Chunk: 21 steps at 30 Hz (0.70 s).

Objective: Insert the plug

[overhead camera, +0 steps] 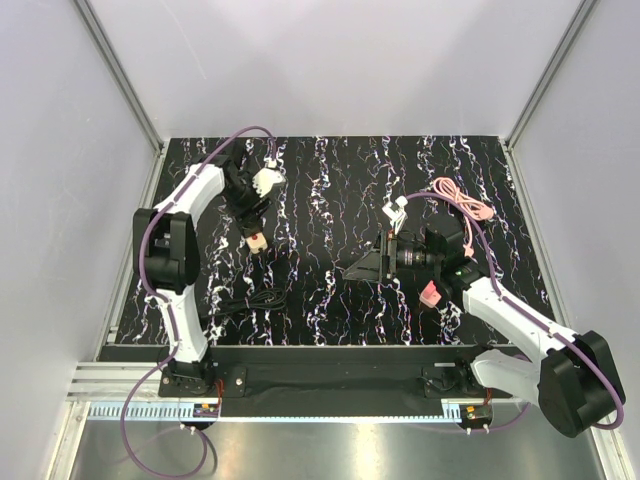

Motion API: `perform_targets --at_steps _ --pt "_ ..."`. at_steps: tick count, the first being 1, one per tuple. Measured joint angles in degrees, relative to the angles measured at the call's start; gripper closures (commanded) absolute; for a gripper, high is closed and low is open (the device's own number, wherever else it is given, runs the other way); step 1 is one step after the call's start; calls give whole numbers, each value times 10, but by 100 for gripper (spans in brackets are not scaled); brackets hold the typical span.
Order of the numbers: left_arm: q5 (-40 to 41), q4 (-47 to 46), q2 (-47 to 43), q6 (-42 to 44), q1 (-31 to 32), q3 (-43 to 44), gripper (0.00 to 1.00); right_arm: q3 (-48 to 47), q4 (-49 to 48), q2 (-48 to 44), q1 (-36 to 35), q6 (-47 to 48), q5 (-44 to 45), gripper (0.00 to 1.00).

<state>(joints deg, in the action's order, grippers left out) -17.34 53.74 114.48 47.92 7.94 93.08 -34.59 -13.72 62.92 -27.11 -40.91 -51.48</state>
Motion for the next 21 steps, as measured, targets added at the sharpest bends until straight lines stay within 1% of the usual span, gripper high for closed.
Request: perform_targets --at_steps 2,3,4,6,7,8,9,13,21 --pt "0 -3 -3 -1 0 -3 73 0 0 0 0 0 0 0" --pt "0 -7 -5 -2 0 -5 58 0 0 0 0 0 0 0" --pt "0 -11 -9 -2 0 -9 50 0 0 0 0 0 0 0" --pt "0 -15 -12 -3 0 -13 42 0 1 0 0 -1 1 0" --pt "1 -16 -14 -3 0 -14 31 0 1 0 0 -1 2 0" --pt "2 -17 -14 -4 0 -14 25 0 1 0 0 -1 3 0" --pt "8 -18 -15 -4 0 -15 2 0 2 -1 0 -1 6 0" --pt "37 -12 -8 -11 0 -38 1 0 11 -9 0 0 16 0" --pt "41 -18 -29 -37 -1 -40 1 -21 71 -34 0 10 45 0"
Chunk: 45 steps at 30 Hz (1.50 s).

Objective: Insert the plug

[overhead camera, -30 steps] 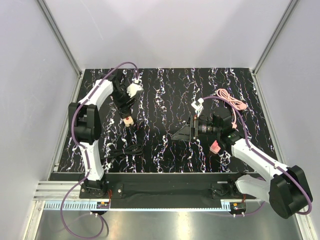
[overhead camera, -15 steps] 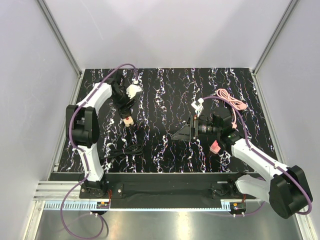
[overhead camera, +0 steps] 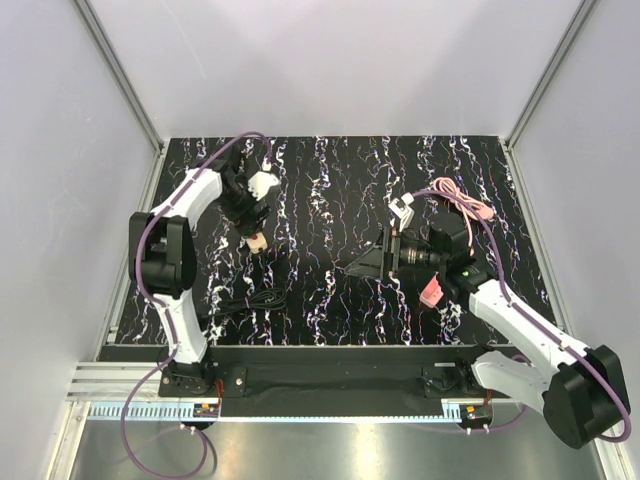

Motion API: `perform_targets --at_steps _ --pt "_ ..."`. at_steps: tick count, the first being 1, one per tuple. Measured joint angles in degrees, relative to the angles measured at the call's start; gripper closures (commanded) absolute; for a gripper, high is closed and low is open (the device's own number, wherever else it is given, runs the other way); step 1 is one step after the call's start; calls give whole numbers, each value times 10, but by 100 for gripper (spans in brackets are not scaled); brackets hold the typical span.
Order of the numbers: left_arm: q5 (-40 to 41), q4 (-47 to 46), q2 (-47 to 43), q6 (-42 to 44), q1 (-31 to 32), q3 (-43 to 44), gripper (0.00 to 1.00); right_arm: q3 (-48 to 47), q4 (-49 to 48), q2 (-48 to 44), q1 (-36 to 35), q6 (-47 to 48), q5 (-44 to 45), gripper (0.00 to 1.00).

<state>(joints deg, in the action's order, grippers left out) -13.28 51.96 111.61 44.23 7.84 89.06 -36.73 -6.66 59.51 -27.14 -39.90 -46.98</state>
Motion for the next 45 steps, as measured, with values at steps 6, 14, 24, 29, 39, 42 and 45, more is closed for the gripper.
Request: perform_targets --at_steps 6,14,24,29,39,42,45 --pt "4 -20 -67 -36 6 -1 1 -17 36 -13 -1 10 22 0" --pt "15 -55 -157 -157 34 -32 1 -42 95 -33 -1 17 40 0" --pt "23 -16 -58 -337 30 93 100 -61 130 -47 -1 21 45 0" --pt "11 -8 -37 -354 30 73 100 -61 139 -61 -1 21 45 0" --pt "62 -36 -61 -363 30 -4 100 -61 140 -62 -1 21 45 0" --pt "88 -60 -89 -368 30 -45 100 -61 141 -61 -1 21 45 0" --pt "105 -84 -106 -374 30 -73 100 -61 141 -60 -1 21 45 0"
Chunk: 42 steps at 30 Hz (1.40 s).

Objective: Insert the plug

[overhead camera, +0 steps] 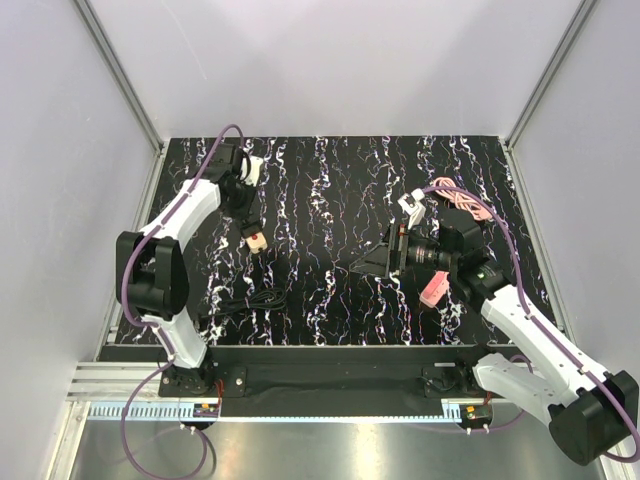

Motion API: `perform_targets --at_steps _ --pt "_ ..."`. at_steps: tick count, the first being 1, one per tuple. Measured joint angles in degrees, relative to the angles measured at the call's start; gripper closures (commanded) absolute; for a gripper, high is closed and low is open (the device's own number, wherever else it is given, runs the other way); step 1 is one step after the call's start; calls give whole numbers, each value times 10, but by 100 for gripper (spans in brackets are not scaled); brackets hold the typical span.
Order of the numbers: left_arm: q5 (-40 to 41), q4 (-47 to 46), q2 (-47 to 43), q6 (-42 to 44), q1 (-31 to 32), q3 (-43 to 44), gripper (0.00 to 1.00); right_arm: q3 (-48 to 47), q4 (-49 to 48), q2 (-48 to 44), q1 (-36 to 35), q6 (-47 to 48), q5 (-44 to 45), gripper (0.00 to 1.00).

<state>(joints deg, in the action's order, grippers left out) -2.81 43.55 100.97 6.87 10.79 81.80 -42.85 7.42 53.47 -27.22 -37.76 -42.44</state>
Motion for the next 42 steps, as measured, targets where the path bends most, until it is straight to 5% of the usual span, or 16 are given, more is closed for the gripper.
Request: perform_targets --at_steps 15,17,19,23,24,25,32,42 --pt "6 -15 -5 -34 1 -7 95 0 4 -4 0 -9 12 0" --pt "-2 -11 -9 -38 1 -9 81 -3 10 -7 0 -12 14 0" --pt "-9 2 -17 -43 1 -8 79 -13 24 -7 0 -11 16 0" --pt "-31 29 -67 -52 5 -3 52 -48 60 -2 0 0 33 0" --pt "-37 32 -83 -53 8 -1 42 -59 69 0 0 3 42 0" --pt "-47 33 -104 -54 11 3 1 -68 79 2 0 5 52 0" --pt "-111 -20 -269 -59 83 -18 1 -155 207 18 0 27 164 0" --pt "-238 -194 -462 -165 138 -191 1 -254 348 -34 0 46 393 0"
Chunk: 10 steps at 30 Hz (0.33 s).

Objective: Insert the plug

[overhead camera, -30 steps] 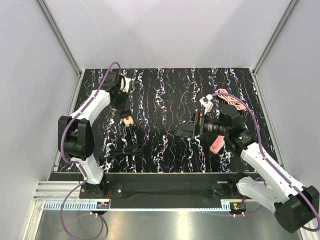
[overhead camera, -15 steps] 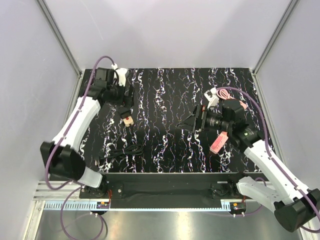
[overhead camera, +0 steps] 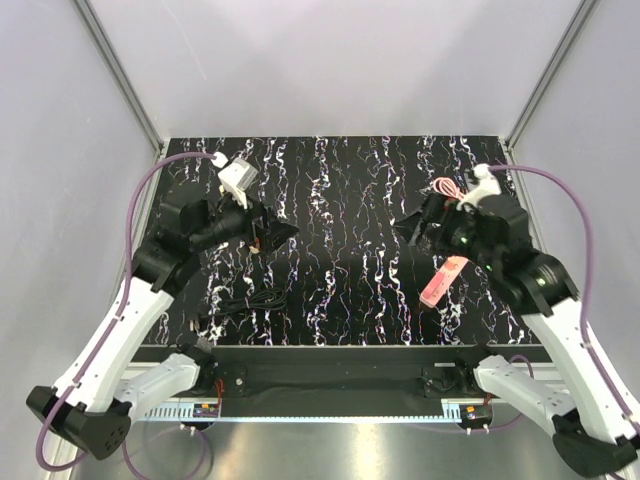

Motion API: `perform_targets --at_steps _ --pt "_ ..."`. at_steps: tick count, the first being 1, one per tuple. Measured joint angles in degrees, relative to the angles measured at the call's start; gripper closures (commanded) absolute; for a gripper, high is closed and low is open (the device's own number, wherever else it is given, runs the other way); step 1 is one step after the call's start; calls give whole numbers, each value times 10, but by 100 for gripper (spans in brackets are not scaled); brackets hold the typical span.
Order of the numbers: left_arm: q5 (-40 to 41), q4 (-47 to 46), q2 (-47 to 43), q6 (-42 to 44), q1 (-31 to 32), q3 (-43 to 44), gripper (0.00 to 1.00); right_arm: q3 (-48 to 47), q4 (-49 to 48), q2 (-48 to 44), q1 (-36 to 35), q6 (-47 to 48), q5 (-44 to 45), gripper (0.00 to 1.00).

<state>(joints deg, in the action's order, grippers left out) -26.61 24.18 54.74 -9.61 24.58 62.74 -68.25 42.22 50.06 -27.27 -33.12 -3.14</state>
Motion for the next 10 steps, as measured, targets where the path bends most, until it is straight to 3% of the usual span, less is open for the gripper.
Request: perform_targets --at_steps 5,10 --pt "-7 -26 -28 -15 0 -22 1 -1 7 -57 0 3 40 0" --pt "-9 -43 -39 -21 0 -25 1 -6 5 -47 0 7 39 0"
